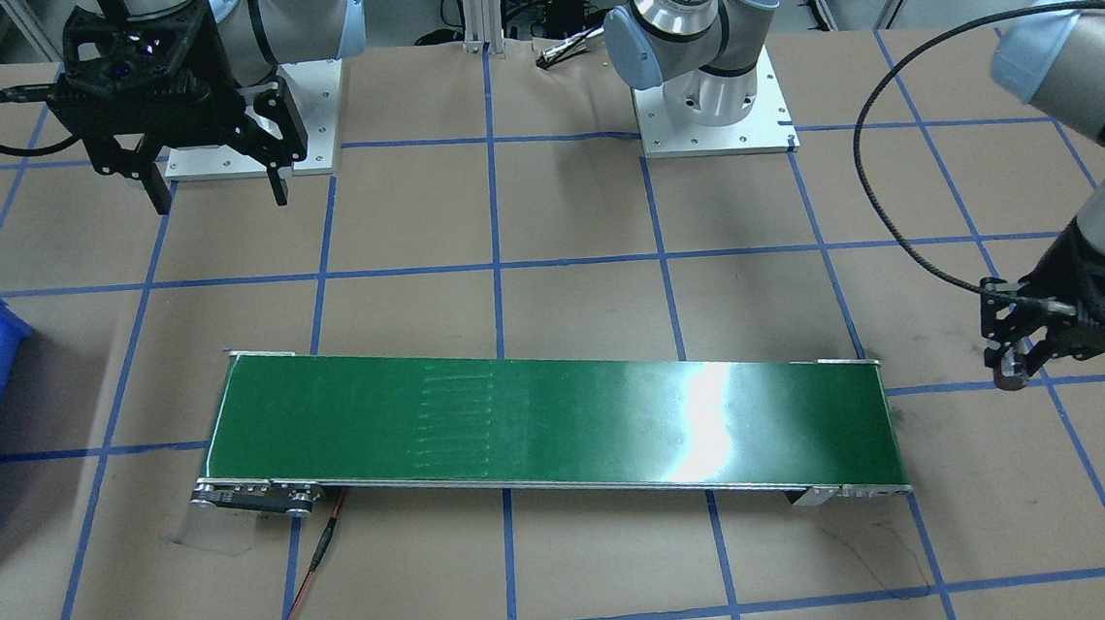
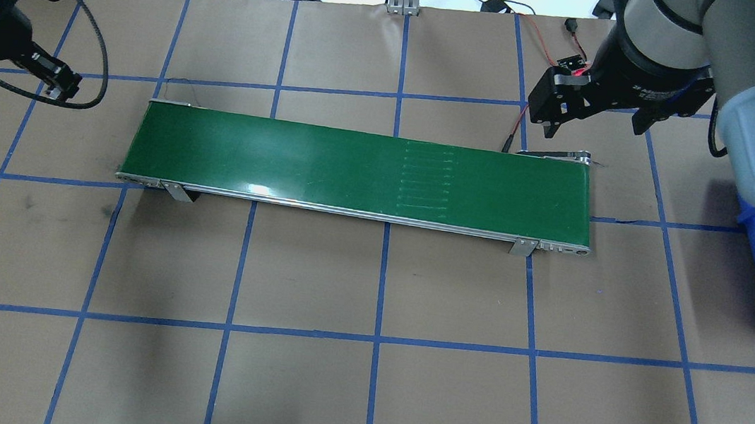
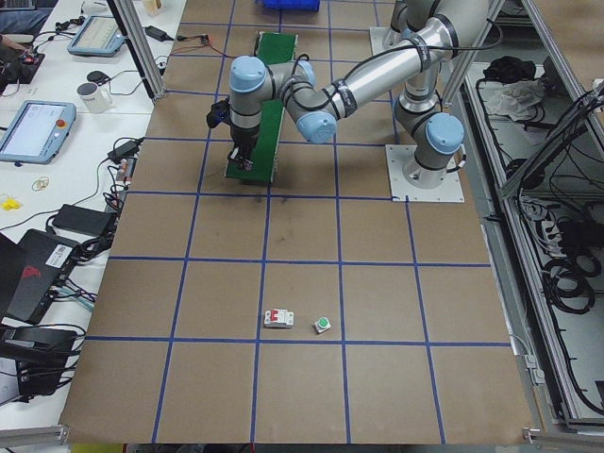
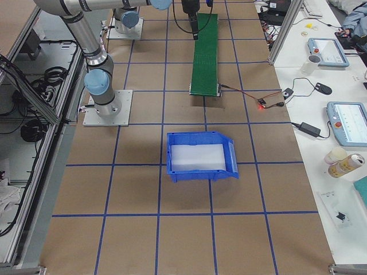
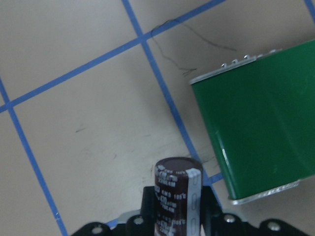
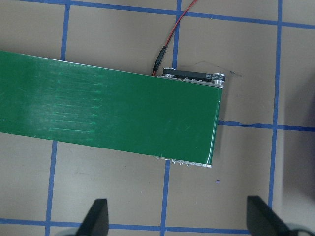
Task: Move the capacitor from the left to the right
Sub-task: 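Carry the capacitor with the left gripper over the belt end nearest it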
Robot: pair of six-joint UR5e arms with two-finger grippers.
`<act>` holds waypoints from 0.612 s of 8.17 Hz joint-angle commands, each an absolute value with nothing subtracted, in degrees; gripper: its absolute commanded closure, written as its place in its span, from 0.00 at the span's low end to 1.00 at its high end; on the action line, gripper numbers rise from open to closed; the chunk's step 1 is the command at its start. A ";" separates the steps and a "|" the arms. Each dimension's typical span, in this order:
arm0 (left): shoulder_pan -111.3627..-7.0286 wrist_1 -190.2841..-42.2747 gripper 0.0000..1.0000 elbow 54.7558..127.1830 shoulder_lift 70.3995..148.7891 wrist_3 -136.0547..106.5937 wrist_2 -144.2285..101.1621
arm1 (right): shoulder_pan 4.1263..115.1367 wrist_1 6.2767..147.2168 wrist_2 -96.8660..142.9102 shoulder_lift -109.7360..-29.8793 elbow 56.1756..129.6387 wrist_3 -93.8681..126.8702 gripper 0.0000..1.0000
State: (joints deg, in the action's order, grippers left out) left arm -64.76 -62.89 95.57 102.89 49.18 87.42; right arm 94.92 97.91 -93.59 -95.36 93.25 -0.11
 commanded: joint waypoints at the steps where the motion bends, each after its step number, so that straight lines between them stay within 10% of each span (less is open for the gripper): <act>1: -69.34 -60.82 1.00 95.54 104.93 45.00 86.40 | 94.92 97.82 -93.60 -95.36 93.25 -0.18 0.00; 5: -71.80 -60.21 1.00 95.62 110.03 32.27 84.02 | 94.92 97.82 -93.60 -95.45 93.34 -0.18 0.00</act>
State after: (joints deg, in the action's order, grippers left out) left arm -70.81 -60.42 95.60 107.53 37.58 84.28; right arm 94.97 97.82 -93.60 -95.38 93.27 -0.17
